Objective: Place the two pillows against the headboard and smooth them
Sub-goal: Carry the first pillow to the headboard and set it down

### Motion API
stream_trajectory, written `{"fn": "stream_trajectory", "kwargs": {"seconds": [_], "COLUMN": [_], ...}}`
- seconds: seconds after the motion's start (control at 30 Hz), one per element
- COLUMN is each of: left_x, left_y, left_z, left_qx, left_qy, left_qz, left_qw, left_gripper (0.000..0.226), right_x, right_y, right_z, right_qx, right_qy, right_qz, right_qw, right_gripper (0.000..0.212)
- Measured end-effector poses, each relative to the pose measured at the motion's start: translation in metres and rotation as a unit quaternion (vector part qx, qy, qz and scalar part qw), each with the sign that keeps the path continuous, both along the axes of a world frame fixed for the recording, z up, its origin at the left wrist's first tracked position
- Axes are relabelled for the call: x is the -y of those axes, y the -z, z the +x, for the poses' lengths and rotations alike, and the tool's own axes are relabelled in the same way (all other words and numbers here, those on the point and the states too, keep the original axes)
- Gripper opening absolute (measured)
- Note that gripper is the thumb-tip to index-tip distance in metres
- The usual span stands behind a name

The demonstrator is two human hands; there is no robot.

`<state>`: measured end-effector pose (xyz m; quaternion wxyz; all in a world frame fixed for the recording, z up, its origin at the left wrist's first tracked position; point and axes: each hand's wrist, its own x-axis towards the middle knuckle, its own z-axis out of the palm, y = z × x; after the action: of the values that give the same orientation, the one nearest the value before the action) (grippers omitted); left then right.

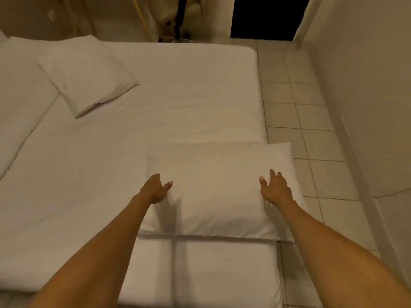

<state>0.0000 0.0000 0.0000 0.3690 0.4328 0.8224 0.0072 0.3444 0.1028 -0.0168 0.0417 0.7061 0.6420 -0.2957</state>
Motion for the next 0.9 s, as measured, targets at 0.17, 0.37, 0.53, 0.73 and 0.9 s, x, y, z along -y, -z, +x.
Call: {"fn": "stream_trajectory", "kwargs": {"seconds": [0.17,0.37,0.53,0.73,0.9], "left_x": [-0.024,-0.024,-0.027,-0.030,-0.034], "left_y": [0.035,0.081,0.098,0.102,0.102], "left_z": [-0.006,-0.016,-0.020,-0.028,-0.025], "left_qx": [0.027,0.043,0.095,0.126,0.157], "left_qy": [-0.093,-0.204,-0.298,-0.323,-0.303], "left_qz": [-0.006,-0.024,-0.007,-0.017,0.017], "left_qw": [0.995,0.978,0.950,0.938,0.940], "left_gripper": [0.077,0.090,0.114,0.128,0.088], "right_x": [-0.030,-0.052,-0.056,-0.061,-0.066], "right_y": [0.040,0.075,0.091,0.095,0.098], "right_z": [0.019,0.051,0.060,0.061,0.062], "right_qx": [-0.005,-0.009,-0.060,-0.106,-0.131], "right_qy": [0.084,0.188,0.222,0.278,0.290], "right_qz": [0.007,-0.007,-0.045,-0.042,-0.057], "right_qw": [0.996,0.982,0.972,0.954,0.947], "right_gripper": [0.066,0.075,0.090,0.101,0.127]}}
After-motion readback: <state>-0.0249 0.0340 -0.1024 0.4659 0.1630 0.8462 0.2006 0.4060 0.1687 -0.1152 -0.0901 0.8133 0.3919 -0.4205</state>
